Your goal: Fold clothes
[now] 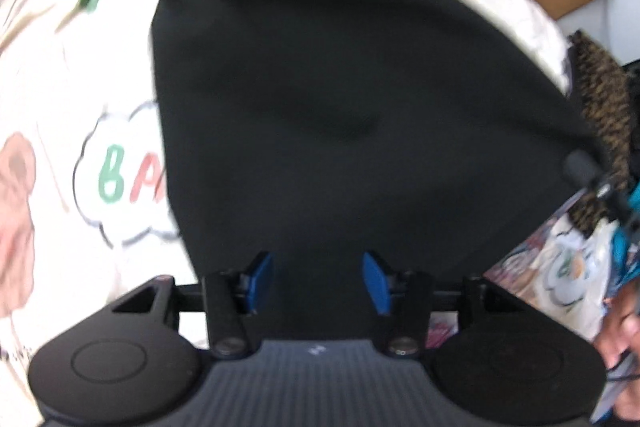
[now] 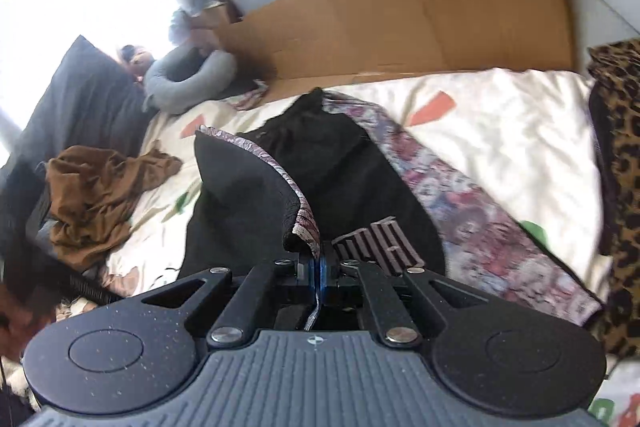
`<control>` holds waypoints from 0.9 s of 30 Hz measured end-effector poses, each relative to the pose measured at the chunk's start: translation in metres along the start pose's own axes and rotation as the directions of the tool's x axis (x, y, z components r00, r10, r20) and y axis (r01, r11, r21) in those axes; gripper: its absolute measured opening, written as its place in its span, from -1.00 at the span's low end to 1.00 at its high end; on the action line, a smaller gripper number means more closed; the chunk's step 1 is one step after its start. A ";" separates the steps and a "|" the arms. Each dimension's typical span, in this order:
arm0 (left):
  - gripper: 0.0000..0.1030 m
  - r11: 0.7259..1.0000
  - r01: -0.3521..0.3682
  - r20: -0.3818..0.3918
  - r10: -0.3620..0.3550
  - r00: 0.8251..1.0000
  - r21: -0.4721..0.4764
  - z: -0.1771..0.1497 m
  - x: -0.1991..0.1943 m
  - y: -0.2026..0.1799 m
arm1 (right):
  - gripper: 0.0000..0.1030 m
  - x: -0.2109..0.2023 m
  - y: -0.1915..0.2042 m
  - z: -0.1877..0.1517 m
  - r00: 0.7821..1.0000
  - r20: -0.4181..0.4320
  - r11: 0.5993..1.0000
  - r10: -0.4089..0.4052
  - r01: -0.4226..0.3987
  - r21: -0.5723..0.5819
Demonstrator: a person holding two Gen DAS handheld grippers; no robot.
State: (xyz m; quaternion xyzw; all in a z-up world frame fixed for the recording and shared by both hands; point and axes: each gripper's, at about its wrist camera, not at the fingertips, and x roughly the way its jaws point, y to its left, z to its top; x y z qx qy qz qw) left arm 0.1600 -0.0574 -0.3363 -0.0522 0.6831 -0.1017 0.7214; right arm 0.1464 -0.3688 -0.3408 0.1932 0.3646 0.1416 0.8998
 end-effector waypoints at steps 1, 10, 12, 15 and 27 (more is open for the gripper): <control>0.01 1.000 -0.014 -0.009 0.014 1.000 -0.008 -0.004 0.004 0.001 | -1.00 -0.001 -0.005 0.000 1.000 0.003 1.000 -0.009 0.009 0.013; -0.04 0.992 0.013 0.003 -0.013 1.000 -0.125 -0.040 0.013 0.013 | -1.00 -0.003 -0.046 -0.011 0.998 0.002 0.989 -0.061 0.060 0.137; -0.06 0.991 0.010 0.018 -0.007 1.000 -0.134 -0.050 0.013 0.015 | -1.00 -0.004 -0.049 -0.013 0.997 0.003 0.989 -0.079 0.078 0.122; -0.08 0.978 0.021 0.028 -0.016 0.999 -0.210 -0.064 0.015 0.024 | -1.00 -0.006 -0.059 -0.015 0.995 0.004 0.984 -0.098 0.096 0.151; -0.04 0.921 0.205 0.199 -0.145 0.969 -0.330 -0.125 0.035 0.027 | -1.00 -0.008 -0.100 -0.028 0.982 -0.025 0.944 -0.186 0.186 0.273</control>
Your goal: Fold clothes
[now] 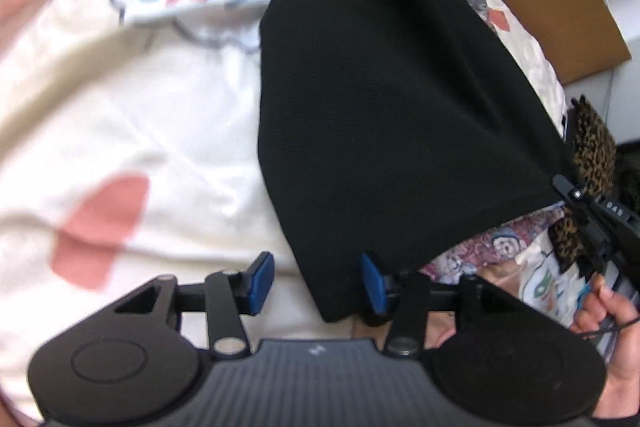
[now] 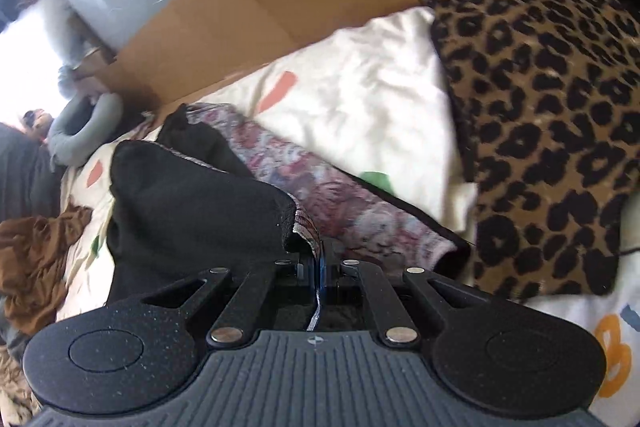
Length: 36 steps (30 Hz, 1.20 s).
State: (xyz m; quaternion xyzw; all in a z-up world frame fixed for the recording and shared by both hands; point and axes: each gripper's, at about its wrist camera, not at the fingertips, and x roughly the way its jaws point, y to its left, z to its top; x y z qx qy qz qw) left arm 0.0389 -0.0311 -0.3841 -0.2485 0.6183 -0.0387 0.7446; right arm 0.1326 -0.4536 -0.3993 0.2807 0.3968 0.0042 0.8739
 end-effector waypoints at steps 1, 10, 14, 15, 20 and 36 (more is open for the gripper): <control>-0.05 1.000 0.021 0.016 -0.021 1.000 -0.015 -0.002 0.002 0.003 | -1.00 0.001 -0.002 -0.001 1.000 -0.003 1.000 -0.001 0.001 0.004; -0.77 0.987 0.104 0.100 -0.092 0.991 -0.124 -0.011 0.007 0.025 | -1.00 0.008 -0.015 -0.007 1.000 -0.028 1.000 -0.010 0.010 0.009; -0.94 0.981 0.128 0.109 -0.113 0.988 -0.149 -0.007 -0.006 0.028 | -1.00 0.007 -0.015 -0.003 1.000 -0.022 1.000 -0.010 0.010 -0.003; -0.94 0.978 0.142 0.110 -0.126 0.986 -0.151 -0.005 -0.010 0.027 | -1.00 0.005 -0.016 -0.002 1.000 -0.014 1.000 -0.010 0.010 -0.001; -0.95 0.967 0.204 0.104 -0.190 0.976 -0.150 -0.006 -0.019 0.010 | -1.00 -0.002 -0.019 0.005 0.999 0.028 0.999 -0.026 0.026 0.028; -0.95 0.974 0.198 -0.014 -0.201 0.980 -0.107 -0.032 0.025 -0.004 | -1.00 -0.003 -0.064 0.006 0.999 -0.009 0.993 -0.047 0.048 0.109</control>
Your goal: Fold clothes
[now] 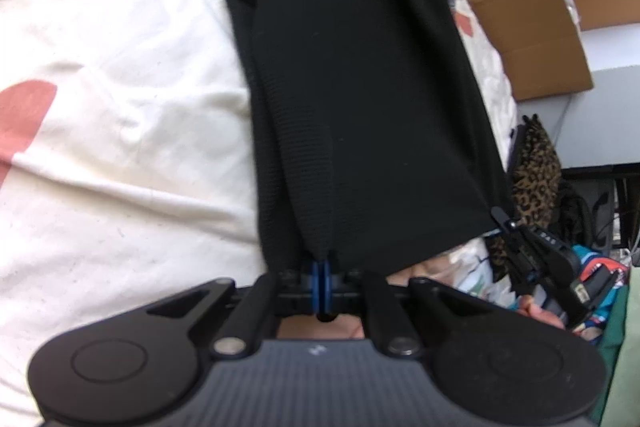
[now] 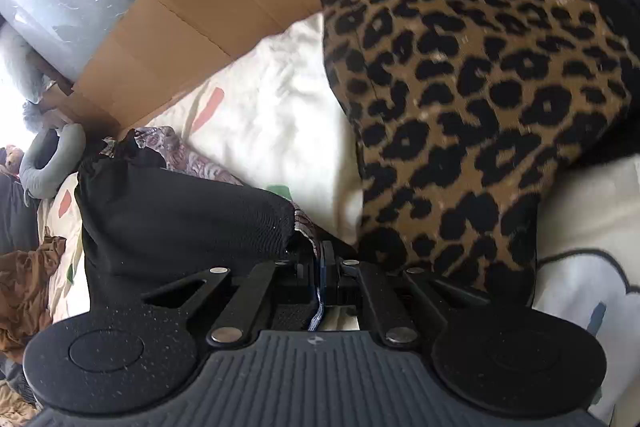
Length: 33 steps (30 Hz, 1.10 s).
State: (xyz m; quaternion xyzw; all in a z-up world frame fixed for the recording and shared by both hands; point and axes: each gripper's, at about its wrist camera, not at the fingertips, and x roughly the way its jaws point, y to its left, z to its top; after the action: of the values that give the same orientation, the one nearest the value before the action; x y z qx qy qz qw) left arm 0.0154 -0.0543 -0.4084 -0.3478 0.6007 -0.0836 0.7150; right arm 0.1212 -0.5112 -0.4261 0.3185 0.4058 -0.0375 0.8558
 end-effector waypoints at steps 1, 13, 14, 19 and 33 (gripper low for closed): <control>-0.95 1.000 -0.005 -0.001 0.005 1.000 -0.004 0.002 0.002 0.003 | -1.00 0.001 -0.002 -0.001 1.000 -0.004 1.000 0.004 -0.004 0.007; -0.95 0.999 -0.031 -0.015 0.032 0.999 0.022 0.006 0.005 0.004 | -0.91 0.002 -0.010 -0.006 1.000 -0.029 0.999 0.008 -0.006 0.041; -0.95 0.999 -0.034 -0.018 0.034 0.999 0.024 0.006 0.005 0.004 | -0.89 0.001 -0.012 -0.006 1.000 -0.029 0.999 0.005 -0.003 0.053; -0.86 0.998 -0.051 -0.047 0.052 0.998 0.026 0.008 0.009 0.000 | -0.85 -0.010 -0.015 -0.006 1.000 -0.019 0.998 -0.009 0.010 0.063; -0.36 0.954 -0.239 0.055 0.233 0.971 0.182 0.101 -0.052 -0.039 | -0.84 -0.039 -0.002 0.013 0.999 0.043 0.999 -0.034 0.033 0.019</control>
State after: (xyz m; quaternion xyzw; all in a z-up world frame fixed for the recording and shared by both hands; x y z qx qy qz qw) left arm 0.1060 -0.0152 -0.3403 -0.2062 0.6154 -0.0481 0.7592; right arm 0.1032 -0.5283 -0.3929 0.3183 0.3923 -0.0624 0.8607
